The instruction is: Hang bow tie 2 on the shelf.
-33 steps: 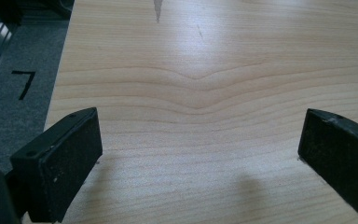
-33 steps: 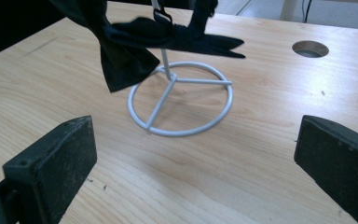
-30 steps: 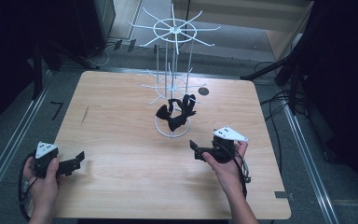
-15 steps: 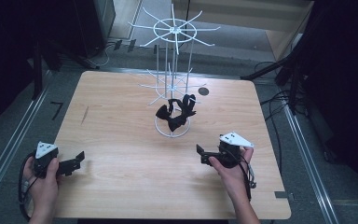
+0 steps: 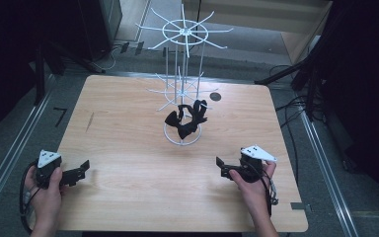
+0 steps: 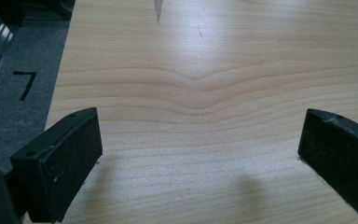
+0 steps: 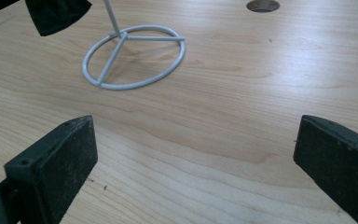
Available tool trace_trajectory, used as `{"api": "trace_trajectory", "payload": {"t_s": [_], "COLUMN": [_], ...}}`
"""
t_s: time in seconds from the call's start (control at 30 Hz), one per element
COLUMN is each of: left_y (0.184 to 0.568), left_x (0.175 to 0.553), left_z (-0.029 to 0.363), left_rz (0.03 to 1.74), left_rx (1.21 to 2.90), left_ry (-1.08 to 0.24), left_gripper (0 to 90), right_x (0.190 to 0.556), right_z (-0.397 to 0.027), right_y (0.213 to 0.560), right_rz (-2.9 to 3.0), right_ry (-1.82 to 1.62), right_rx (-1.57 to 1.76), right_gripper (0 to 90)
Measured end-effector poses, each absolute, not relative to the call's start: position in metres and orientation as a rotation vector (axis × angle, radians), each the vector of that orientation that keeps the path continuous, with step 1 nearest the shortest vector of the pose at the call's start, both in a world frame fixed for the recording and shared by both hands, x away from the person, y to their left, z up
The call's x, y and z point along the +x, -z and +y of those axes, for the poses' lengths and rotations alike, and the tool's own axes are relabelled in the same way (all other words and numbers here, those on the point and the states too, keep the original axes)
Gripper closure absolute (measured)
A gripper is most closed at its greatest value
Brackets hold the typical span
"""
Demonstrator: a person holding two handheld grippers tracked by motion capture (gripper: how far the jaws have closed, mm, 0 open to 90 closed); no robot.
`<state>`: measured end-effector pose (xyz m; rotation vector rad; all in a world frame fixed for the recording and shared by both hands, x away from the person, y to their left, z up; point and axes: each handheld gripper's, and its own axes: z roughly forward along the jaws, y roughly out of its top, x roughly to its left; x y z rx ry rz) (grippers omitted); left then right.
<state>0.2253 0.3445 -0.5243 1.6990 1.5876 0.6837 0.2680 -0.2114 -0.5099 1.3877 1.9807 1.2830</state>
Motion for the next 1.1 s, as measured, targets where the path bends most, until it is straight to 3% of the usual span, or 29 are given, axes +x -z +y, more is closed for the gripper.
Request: {"api": "trace_trajectory", "payload": {"t_s": [1.1], "left_y": [0.524], "left_x": [0.225], "left_z": [0.345], "left_rz": [1.592], "left_rx": [1.689], "left_ry": [-0.682], "left_gripper": [0.0], "right_x": [0.250], "right_z": [-0.270], "right_y": [0.531], "right_rz": [1.907], "right_ry": [-1.210], "right_rx": [1.493], "right_gripper": [0.1]}}
